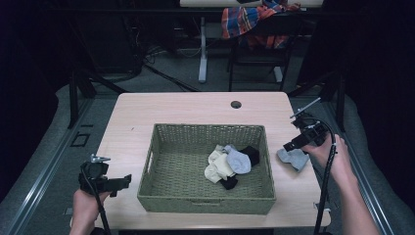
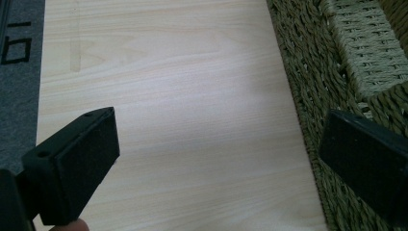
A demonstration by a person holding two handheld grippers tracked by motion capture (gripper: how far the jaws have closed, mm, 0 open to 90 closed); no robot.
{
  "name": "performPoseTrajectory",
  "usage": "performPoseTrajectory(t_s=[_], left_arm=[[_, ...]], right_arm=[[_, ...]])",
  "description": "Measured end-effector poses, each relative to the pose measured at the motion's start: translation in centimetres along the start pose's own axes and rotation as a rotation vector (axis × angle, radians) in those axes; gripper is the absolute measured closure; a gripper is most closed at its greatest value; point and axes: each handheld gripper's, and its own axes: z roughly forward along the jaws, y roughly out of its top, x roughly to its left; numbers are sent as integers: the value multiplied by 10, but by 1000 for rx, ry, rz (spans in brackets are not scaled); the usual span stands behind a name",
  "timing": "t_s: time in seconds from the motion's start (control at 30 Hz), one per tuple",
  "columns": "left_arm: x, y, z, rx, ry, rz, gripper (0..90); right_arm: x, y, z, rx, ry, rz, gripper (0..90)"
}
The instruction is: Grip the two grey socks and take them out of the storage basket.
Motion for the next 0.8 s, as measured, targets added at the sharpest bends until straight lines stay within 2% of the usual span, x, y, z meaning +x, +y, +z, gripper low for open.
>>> performPoseTrajectory(t_s=[0.07, 0.17, 0.2, 0.33, 0.4, 0.43, 0.53, 0.6, 0.63, 0.67, 0.8], left_arm=[[-1, 0, 0, -2, 1, 0, 8], [-1, 1, 0, 2, -1, 4, 8], [-1, 1, 0, 2, -1, 4, 8], [-1, 1, 1, -1, -1, 6, 8], [-1, 1, 1, -1, -2, 5, 8], [-1, 1, 1, -2, -1, 4, 8], [-1, 1, 1, 0, -2, 4, 8], [-1, 1, 1, 1, -3, 5, 8], [-1, 0, 1, 0, -3, 5, 8], [-1, 0, 1, -3, -3, 4, 8], [0, 0, 1, 0, -2, 2, 8]], right_arm=[[4, 3, -5, 4, 15, -17, 246], [11, 11, -12, 35, 3, -45, 216], [12, 13, -13, 44, 11, -53, 202], [22, 25, -19, 52, 34, -85, 160], [25, 28, -19, 38, 47, -79, 149], [32, 35, -22, 43, 56, -105, 143], [43, 46, -22, 36, 84, -134, 107], [49, 54, -21, 33, 119, -156, 79], [53, 57, -18, 17, 123, -148, 77], [55, 62, -18, 29, 112, -168, 79], [66, 75, -13, 32, 122, -196, 81]])
